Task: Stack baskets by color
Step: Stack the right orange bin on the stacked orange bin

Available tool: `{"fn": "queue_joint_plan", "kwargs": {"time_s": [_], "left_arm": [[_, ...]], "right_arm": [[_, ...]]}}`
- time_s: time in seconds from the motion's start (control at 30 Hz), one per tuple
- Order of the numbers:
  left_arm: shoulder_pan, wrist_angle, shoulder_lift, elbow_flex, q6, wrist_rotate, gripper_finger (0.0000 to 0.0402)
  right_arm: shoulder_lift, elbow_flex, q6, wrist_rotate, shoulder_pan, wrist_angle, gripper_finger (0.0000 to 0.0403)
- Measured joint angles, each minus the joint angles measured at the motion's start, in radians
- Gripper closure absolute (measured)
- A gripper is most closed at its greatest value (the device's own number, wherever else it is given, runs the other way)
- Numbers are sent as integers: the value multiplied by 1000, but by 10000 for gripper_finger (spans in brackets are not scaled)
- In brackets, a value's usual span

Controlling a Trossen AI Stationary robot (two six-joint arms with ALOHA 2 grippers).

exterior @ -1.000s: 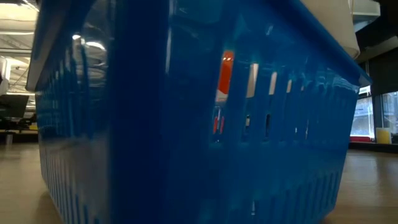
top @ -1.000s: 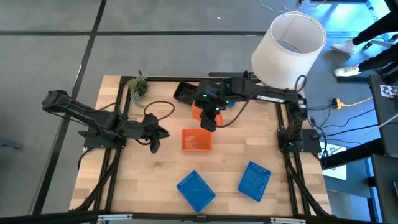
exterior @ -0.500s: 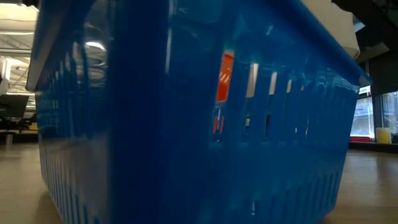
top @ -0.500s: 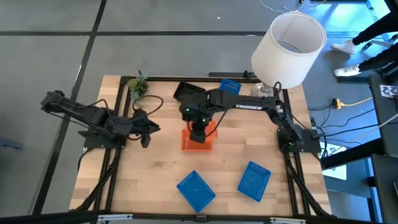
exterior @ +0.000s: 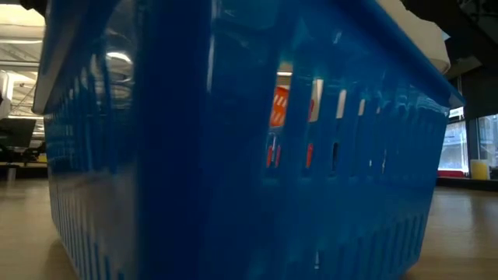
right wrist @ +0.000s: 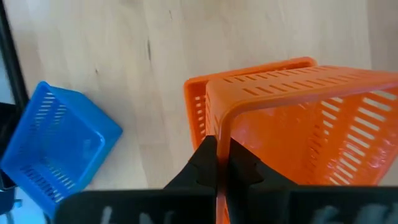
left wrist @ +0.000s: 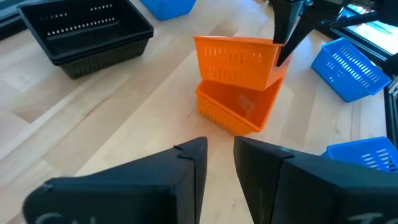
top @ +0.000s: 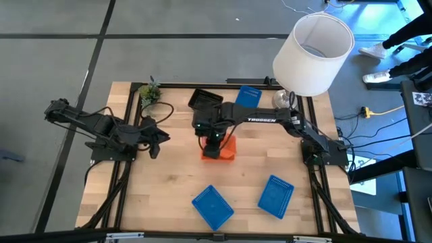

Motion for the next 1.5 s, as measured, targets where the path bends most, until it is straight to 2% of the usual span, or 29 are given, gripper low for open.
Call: {"fn": "queue_joint_plan", "kwargs": {"time_s": [0.2,0.53,0.8,1.13,1.37,1.5], "left_arm": [[0,-7,0,0,0,0,331],[0,-7,0,0,0,1,331],[0,-7,0,0,0,1,331],[0,-7,0,0,-2,1,331],[0,-7,0,0,-3,1,331],[0,-7,0,0,-3,2,331]], "right_arm": [[12,0,-22,39,10,-43,401],[61,-2,-29,93,9,-72,371],[63,-2,-32,78,8,-103,367],[63,-2,-57,78,7,-106,394],[63,-2,-55,81,7,-104,334],[63,-2,-55,77,7,-108,314]]}}
